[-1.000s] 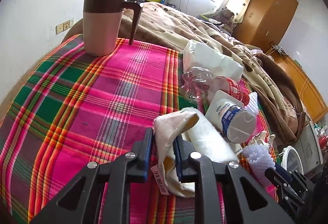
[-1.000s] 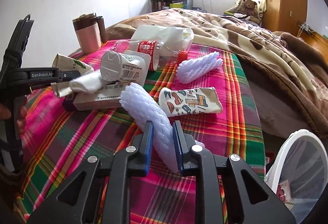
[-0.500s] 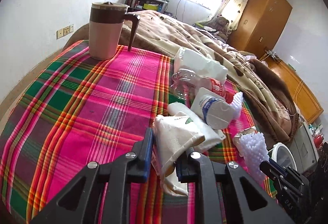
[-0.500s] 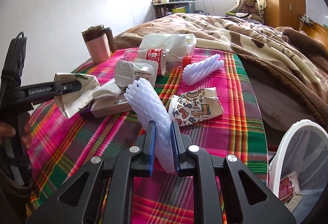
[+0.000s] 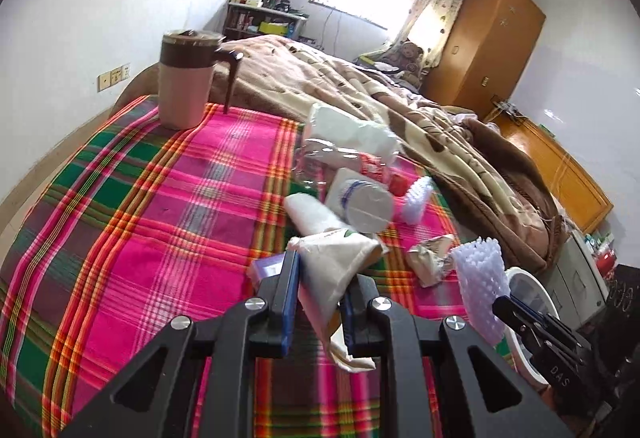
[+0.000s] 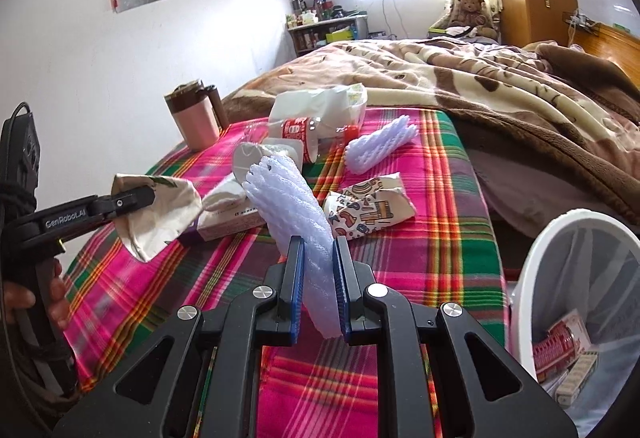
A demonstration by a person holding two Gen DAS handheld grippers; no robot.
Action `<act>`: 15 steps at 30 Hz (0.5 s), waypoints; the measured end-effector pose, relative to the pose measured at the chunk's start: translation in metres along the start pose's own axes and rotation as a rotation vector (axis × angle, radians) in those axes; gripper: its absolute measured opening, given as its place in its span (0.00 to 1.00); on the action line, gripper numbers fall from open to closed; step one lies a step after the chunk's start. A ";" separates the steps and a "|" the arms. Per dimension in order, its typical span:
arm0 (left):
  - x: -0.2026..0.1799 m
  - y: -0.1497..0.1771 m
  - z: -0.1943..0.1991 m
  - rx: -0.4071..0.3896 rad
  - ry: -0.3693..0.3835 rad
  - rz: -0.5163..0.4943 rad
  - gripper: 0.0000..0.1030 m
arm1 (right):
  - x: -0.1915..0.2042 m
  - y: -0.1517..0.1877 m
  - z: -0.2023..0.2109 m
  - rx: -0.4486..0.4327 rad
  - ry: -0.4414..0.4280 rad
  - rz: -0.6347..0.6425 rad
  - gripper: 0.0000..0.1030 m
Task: Collect trash
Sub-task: 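Carry the beige canvas bag and foam net sleeve over the white wastebasket with both tools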
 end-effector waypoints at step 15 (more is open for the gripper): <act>-0.028 0.045 0.013 0.083 0.048 -0.084 0.20 | -0.018 0.005 0.025 -0.027 0.026 -0.041 0.14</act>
Point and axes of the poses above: each gripper's, at about its wrist camera, not at the fingertips, and z roughly against the way its jaws point, x to its left, y to its underside, the point moved 10 cm from there along -z, roughly the way its jaws point, and after that the axes turned 14 degrees about -x, right-handed, at the moved point
